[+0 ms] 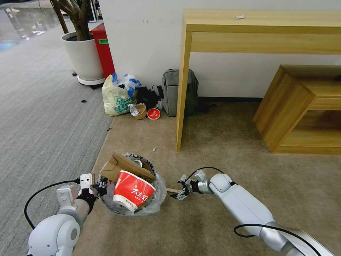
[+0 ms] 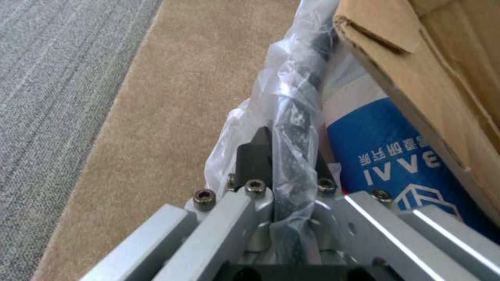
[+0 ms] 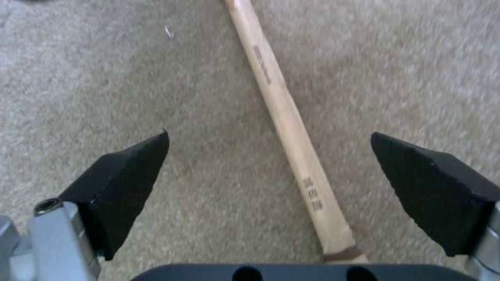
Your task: Pick up the trash bin and place the garbage on the floor into it.
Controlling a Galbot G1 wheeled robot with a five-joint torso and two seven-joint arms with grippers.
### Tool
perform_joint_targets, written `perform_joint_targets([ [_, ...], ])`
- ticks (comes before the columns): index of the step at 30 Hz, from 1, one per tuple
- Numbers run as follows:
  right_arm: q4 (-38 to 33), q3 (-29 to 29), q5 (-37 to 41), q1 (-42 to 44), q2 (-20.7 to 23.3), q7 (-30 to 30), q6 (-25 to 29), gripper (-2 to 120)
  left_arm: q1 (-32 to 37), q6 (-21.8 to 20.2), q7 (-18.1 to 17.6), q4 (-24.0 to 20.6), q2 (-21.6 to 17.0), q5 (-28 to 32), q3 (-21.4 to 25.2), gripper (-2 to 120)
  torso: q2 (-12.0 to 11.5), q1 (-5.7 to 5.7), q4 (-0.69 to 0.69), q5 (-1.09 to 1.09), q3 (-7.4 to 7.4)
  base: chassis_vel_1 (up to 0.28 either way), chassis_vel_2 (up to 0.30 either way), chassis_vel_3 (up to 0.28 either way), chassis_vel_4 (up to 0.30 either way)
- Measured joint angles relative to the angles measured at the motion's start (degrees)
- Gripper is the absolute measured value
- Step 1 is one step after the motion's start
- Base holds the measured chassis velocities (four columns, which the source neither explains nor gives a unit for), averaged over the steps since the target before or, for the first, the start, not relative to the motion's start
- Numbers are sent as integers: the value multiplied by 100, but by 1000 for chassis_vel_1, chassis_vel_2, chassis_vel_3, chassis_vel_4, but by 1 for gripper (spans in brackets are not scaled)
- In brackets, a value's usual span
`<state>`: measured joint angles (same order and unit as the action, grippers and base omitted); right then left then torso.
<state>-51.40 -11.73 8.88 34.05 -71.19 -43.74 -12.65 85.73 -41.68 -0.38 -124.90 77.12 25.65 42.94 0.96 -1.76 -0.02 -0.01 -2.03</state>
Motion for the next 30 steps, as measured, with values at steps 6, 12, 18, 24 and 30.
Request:
perform_joint_targets([
  [6, 25, -1, -13, -24, -33, -24, -396, 98, -19, 0, 39, 26, -26, 1, 40, 0, 0, 0, 0, 0, 0, 0, 0, 0, 0],
  [12, 158, -46, -281, -120, -158, -66, -557, 97, -19, -2, 42, 33, -23, 6, 26, 0, 0, 0, 1, 1, 0, 0, 0, 0, 0],
  [18, 208, -75, -587, -140, -257, 9, -536, 93, -16, -4, 45, 24, -22, 7, 22, 0, 0, 0, 1, 1, 0, 0, 0, 0, 0],
  [24, 481, -9, -683, -169, -390, 60, -437, 78, 10, -5, 50, -16, 5, 5, 17, 0, 0, 0, 1, 1, 0, 0, 0, 0, 0],
  [30, 630, 118, -691, -178, -410, 114, -395, 74, 30, -5, 75, -45, 2, -9, 21, 0, 0, 0, 0, 1, 0, 0, 0, 0, 0],
])
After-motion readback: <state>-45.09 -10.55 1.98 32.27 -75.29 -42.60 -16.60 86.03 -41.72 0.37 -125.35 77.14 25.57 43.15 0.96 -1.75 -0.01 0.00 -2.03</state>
